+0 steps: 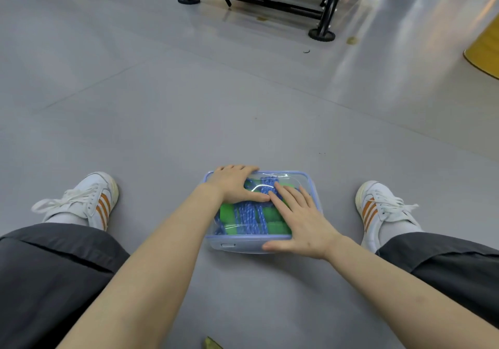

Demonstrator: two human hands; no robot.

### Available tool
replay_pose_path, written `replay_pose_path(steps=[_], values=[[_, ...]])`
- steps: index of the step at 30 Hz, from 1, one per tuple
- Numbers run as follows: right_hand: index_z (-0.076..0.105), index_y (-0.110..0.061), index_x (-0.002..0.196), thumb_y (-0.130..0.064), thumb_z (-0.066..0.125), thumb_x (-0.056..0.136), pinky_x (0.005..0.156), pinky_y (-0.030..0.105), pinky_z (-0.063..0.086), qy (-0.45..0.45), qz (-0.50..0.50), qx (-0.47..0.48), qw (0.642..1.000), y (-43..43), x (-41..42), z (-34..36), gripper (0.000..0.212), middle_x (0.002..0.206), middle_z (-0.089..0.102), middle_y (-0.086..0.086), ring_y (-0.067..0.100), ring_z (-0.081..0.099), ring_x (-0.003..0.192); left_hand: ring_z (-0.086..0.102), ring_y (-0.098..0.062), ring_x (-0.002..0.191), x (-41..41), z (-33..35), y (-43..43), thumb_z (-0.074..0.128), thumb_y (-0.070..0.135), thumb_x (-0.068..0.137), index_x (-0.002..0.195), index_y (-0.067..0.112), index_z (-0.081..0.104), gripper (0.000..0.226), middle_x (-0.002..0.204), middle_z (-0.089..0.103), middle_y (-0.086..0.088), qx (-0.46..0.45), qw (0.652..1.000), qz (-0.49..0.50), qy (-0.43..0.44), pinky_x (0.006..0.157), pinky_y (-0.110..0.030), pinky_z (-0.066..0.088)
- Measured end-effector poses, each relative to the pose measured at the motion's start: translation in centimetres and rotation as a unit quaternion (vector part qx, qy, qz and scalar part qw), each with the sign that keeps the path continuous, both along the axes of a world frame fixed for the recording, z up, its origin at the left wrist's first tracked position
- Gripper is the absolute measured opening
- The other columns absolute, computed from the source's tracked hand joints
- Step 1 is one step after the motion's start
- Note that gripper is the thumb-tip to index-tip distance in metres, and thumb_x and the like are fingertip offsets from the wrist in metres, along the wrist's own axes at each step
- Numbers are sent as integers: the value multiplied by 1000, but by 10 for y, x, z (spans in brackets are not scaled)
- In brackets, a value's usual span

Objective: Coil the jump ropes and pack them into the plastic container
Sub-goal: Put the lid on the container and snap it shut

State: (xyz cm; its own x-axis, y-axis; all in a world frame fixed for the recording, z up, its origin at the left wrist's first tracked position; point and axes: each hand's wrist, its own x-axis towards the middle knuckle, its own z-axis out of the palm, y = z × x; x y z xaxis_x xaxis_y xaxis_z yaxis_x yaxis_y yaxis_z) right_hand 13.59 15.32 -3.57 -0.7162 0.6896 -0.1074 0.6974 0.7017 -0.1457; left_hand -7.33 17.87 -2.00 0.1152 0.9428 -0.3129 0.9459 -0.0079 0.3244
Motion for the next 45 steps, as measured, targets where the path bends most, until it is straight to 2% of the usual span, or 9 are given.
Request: replay_pose_path(steps=[6, 11, 16, 19, 22, 24, 29, 33, 45], values=[[-5, -20, 149, -90, 17, 56, 118, 48, -7, -32, -15, 3, 999, -1, -3, -1, 118, 158, -11, 2, 21, -6, 146, 33, -20, 135, 2, 5, 5, 57, 74, 70, 145, 31, 28, 91, 148, 37, 6, -21, 1000, 5, 0, 112, -39, 23], [43, -3, 136, -83, 29, 66, 96, 67, 36, -88, -21, 66, 994, -2, -7, -7, 107, 143, 44, 15, 34, 48, 127, 42, -18, 128, 4, 11, 11, 64, 72, 67, 138, 31, 37, 86, 140, 47, 8, -43, 999, 28, -16, 107, -39, 28], [54, 0, 126, -80, 30, 67, 91, 59, 46, -85, -30, 82, 993, -4, -8, -9, 102, 131, 57, 16, 34, 58, 116, 43, -21, 127, 13, 9, 9, 49, 74, 71, 134, 29, 43, 78, 138, 49, 4, -17, 998, 62, -10, 105, -41, 26], [50, -5, 131, -84, 26, 69, 103, 52, 37, -73, -27, 64, 995, -6, -5, -10, 104, 136, 52, 13, 32, 54, 122, 33, -20, 136, 12, 4, -3, 34, 69, 78, 142, 26, 37, 77, 148, 39, 2, 10, 997, 70, -9, 112, -42, 17], [24, -16, 147, -90, 15, 64, 117, 43, 2, -3, -15, 33, 999, -5, -1, -4, 112, 155, 22, 4, 24, 20, 143, 13, -16, 145, 5, -7, -22, 34, 51, 96, 150, 19, 20, 64, 158, 18, -1, 59, 995, 76, 12, 118, -44, -2], [22, -20, 148, -87, 11, 67, 118, 39, -2, 68, -66, -25, 995, -5, -1, 2, 106, 156, 17, 0, 22, 10, 145, 10, -18, 146, 0, -15, -42, 36, 38, 98, 150, 13, 18, 60, 158, 15, -6, 119, 981, 156, -3, 118, -41, 0], [47, -2, 126, -24, 38, 97, 99, 39, 34, 263, -370, -20, 891, -12, 2, -6, 38, 127, 51, 17, 36, 45, 122, 50, -36, 113, 0, -22, -85, 47, 21, 95, 119, -1, 56, 33, 122, 55, -22, 222, 852, 458, -122, 88, -43, 40], [32, 0, 141, -21, 38, 99, 108, 32, 26, 317, -433, -134, 833, -12, -2, -9, 48, 146, 38, 17, 29, 35, 135, 58, -41, 87, 11, -28, -87, 40, 31, 99, 90, -2, 62, 41, 94, 65, -26, 195, 838, 497, -117, 66, -38, 38], [42, -7, 138, -24, 44, 96, 108, 39, 36, 384, -469, -161, 779, -6, 0, -20, 45, 136, 52, 14, 29, 47, 126, 51, -44, 77, 8, -43, -83, 41, 17, 97, 67, 9, 43, 32, 80, 60, -30, 247, 797, 507, -216, 62, -36, 29]])
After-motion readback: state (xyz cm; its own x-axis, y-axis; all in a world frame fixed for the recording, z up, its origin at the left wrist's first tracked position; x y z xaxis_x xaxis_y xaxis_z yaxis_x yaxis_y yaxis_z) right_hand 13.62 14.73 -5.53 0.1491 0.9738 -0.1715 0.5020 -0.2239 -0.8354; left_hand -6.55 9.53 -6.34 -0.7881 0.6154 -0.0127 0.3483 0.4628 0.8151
